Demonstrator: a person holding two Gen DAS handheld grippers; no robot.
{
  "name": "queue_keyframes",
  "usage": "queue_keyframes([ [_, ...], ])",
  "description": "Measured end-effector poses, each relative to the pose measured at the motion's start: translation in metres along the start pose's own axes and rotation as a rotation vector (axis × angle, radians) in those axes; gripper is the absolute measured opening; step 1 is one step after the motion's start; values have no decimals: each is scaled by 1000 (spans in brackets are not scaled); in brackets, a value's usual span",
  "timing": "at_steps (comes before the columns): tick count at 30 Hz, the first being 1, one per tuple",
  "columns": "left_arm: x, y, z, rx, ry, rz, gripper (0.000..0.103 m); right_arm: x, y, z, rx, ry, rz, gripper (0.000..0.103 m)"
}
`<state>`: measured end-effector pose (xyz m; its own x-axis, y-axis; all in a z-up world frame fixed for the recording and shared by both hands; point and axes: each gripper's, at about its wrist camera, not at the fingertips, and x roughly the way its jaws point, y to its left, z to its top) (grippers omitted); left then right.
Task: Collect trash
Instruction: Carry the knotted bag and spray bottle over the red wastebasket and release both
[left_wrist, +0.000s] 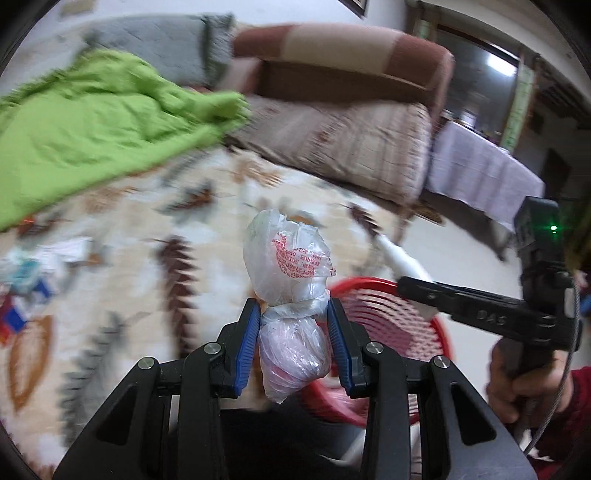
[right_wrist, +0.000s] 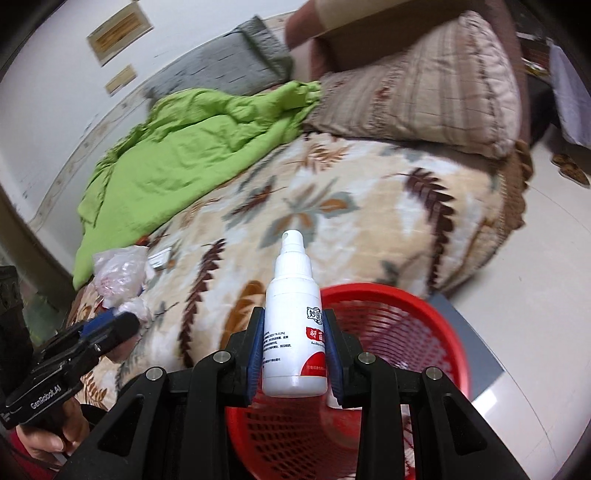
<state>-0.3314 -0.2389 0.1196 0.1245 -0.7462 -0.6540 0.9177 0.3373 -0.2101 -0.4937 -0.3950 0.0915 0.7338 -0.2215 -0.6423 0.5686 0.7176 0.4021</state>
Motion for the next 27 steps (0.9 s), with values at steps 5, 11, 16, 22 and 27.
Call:
queue_keyframes([
  [5,32,-28,0,9,90,-91,35,-2,-20,-5,36,9,-27,33],
  [11,51,-43,-3,23,170,-154,54,3,-36,-10,73,39,-58,38],
  [16,45,-43,1,28,157,-154,60,-1,-35,-7,74,17,-62,44],
  [22,23,-26,2,7,130,-117,60,0,-16,-1,42,11,-22,44],
  [27,-5,3,3,-20,78,-41,62,11,16,4,-7,31,23,44],
])
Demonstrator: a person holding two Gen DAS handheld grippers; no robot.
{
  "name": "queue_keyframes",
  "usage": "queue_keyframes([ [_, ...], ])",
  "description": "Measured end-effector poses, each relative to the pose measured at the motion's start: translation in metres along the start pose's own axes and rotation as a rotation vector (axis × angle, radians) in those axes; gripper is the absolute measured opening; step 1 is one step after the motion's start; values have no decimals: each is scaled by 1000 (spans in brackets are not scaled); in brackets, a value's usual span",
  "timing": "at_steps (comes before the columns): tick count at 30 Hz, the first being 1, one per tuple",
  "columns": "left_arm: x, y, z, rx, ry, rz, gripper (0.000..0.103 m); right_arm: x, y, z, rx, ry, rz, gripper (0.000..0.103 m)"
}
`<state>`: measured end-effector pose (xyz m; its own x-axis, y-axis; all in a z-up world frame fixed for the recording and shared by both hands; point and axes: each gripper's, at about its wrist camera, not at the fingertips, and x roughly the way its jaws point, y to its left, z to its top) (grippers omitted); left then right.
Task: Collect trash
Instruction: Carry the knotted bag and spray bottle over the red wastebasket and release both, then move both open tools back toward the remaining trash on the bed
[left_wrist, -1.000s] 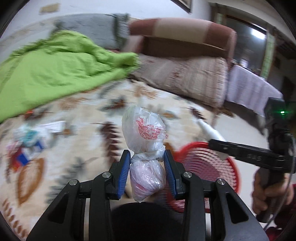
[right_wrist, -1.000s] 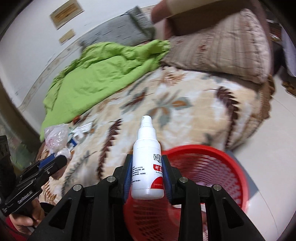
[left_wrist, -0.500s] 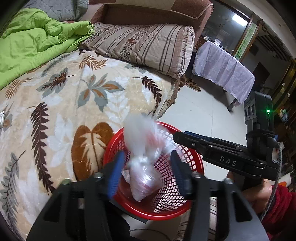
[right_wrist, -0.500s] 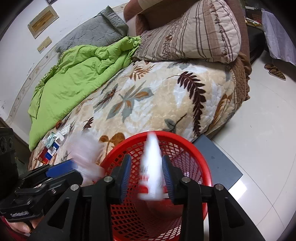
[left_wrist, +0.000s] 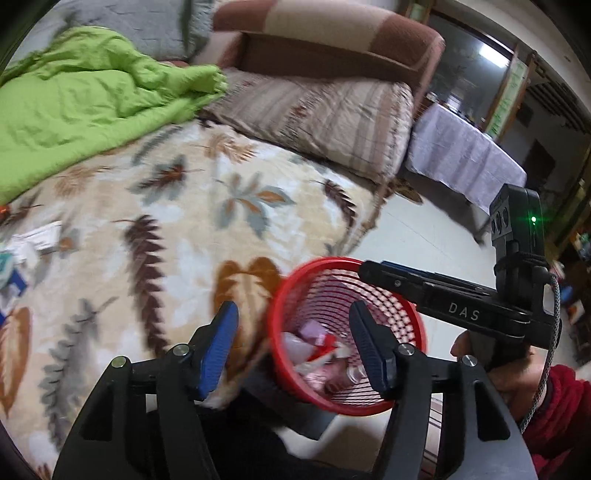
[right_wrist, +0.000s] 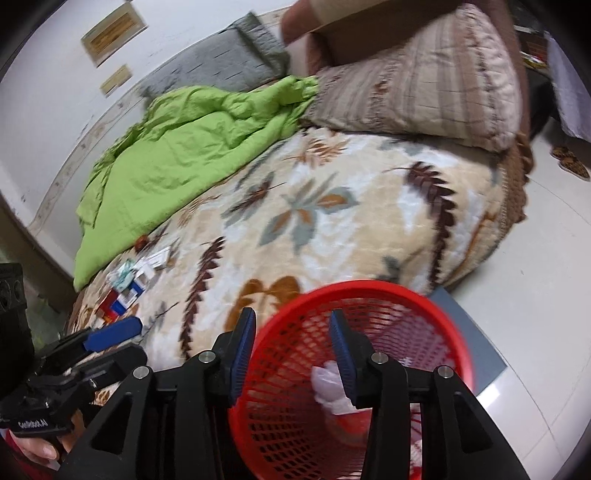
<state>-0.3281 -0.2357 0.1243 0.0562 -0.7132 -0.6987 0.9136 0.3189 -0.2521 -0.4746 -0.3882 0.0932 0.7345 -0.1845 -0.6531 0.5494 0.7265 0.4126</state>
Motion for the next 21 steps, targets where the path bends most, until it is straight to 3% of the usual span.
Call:
queue_keyframes([
  [12,-61,102,-26,-162,-82,196,63,58,114,10,-208,63,113,51],
  [21,-105,178,-63,-274,-133,424,63,118,206,0,-358,132,175,59],
])
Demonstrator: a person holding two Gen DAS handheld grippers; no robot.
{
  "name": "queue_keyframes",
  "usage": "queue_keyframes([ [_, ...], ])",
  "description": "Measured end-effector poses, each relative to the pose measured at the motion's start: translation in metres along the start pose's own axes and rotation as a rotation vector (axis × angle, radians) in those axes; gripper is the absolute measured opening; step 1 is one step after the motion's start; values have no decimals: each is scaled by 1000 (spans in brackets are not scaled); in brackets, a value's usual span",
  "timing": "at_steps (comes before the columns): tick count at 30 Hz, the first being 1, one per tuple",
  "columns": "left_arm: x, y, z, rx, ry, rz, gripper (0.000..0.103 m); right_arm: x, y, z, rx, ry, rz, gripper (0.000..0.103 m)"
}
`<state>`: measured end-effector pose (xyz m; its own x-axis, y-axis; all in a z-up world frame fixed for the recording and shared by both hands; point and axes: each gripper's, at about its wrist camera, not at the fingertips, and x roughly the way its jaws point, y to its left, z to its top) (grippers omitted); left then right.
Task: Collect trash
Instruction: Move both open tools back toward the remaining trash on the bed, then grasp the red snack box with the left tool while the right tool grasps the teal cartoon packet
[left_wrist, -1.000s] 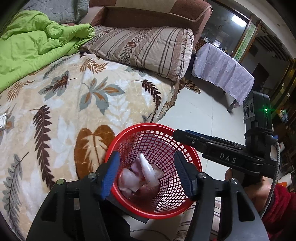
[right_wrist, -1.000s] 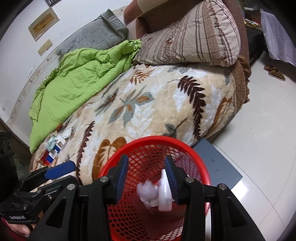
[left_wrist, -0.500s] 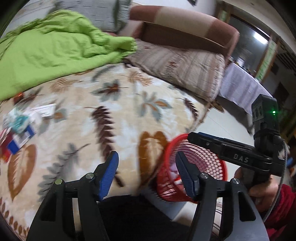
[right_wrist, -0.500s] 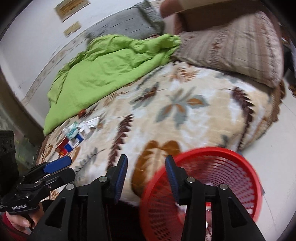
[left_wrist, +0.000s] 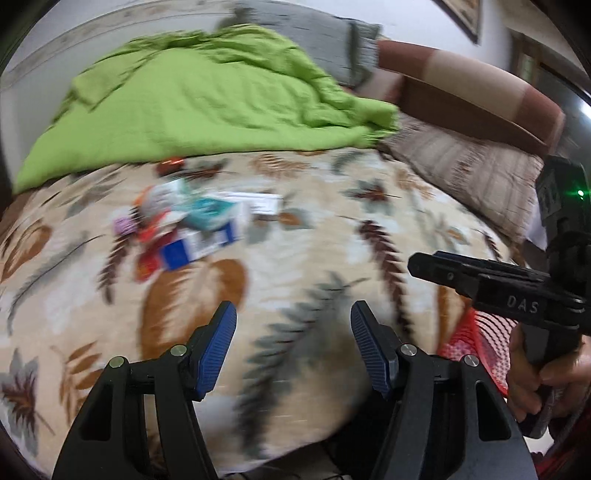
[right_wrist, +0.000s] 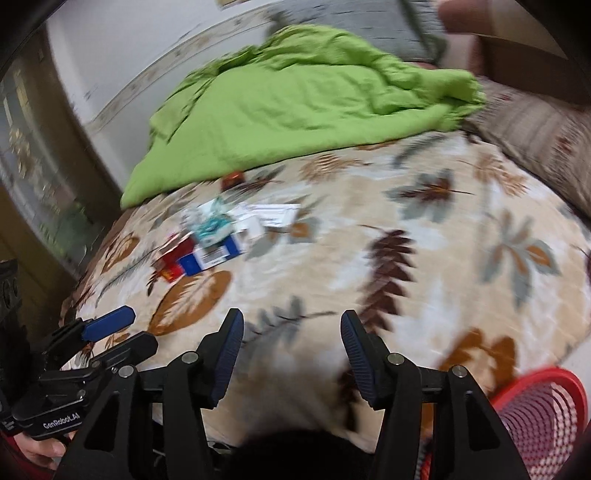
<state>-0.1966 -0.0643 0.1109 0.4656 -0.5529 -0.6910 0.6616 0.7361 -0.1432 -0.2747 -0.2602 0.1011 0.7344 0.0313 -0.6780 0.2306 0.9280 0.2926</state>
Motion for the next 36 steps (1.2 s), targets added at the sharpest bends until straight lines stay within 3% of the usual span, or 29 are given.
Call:
queue_keyframes([
  [9,20,87,21,-106,-24,194,64,42,25,-7,-16,78,46,60],
  [19,87,117,52,-93,19,237,63,41,12,-9,36,78,74,60],
  [24,105,137,60,-189,17,214,44,45,11,-8,37,85,94,60],
  [26,110,144,58,-218,21,208,23,47,11,-8,40,92,100,60],
  [27,112,147,56,-228,22,207,19,48,12,-8,39,96,104,60],
  [31,104,157,50,-276,-4,224,10,54,19,-6,5,127,122,60],
  [36,74,167,37,-377,-62,232,10,65,38,14,-85,130,145,60],
])
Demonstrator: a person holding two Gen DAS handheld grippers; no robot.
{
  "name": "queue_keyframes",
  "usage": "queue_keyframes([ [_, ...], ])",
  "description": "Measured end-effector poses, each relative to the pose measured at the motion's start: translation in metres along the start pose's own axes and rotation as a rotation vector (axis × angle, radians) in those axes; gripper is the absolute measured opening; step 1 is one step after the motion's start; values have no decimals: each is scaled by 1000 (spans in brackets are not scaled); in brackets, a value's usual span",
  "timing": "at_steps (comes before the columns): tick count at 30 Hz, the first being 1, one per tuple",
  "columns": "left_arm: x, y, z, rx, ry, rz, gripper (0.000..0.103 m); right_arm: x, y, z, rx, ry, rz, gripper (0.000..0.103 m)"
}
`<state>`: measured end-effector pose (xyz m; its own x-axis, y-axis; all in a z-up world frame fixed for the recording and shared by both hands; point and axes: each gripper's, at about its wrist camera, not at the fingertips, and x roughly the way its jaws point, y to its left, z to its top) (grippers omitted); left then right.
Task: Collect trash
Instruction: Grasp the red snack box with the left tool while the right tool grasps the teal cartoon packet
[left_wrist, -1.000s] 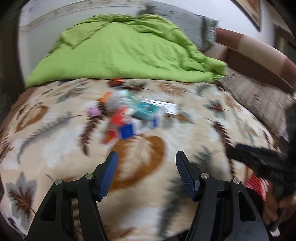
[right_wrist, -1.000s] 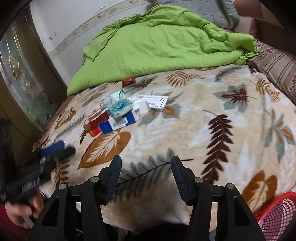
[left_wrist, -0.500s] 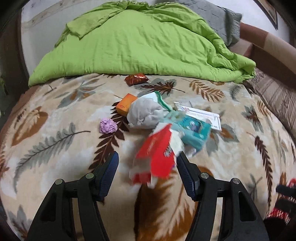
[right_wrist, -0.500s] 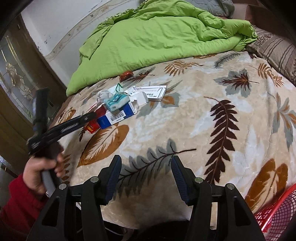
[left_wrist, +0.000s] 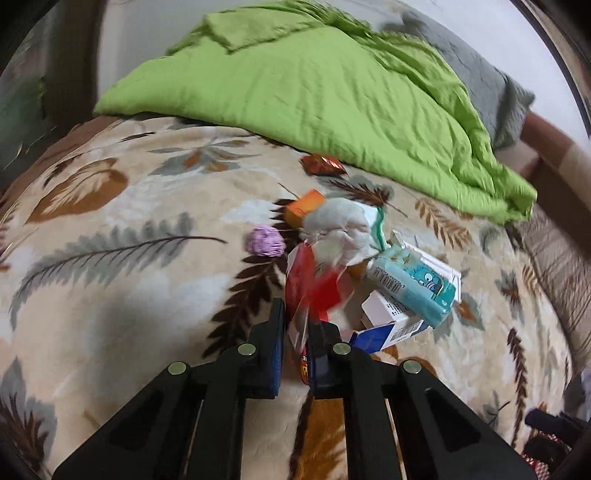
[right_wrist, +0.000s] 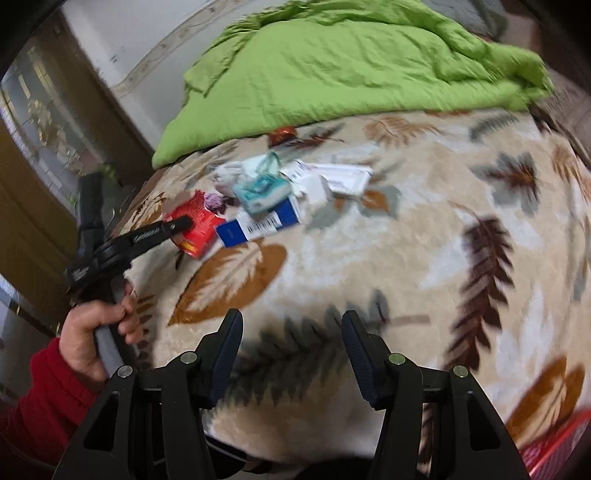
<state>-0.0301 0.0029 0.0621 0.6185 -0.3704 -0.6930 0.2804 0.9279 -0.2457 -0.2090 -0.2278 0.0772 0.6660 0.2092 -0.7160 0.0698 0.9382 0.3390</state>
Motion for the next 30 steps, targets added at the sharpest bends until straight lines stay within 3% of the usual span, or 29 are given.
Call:
queue_keyframes([
  [5,-19,-2,-5,24,-45,10,10,19,23,39,-115,-26,1,66],
  [13,5,10,-4,25,41,0,10,80,42,102,-254,-3,-22,69],
  [21,35,24,-4,-31,128,-32,15,129,52,116,-347,74,-43,69],
  [23,40,25,-4,-43,141,-39,22,137,60,113,-396,81,-70,69],
  [24,42,27,-5,-50,147,-48,22,139,62,112,-409,81,-81,68],
  [26,44,28,-4,-47,146,-52,22,143,64,109,-422,84,-101,51],
  [30,45,27,-5,-41,153,-52,25,135,60,105,-376,50,-100,38],
])
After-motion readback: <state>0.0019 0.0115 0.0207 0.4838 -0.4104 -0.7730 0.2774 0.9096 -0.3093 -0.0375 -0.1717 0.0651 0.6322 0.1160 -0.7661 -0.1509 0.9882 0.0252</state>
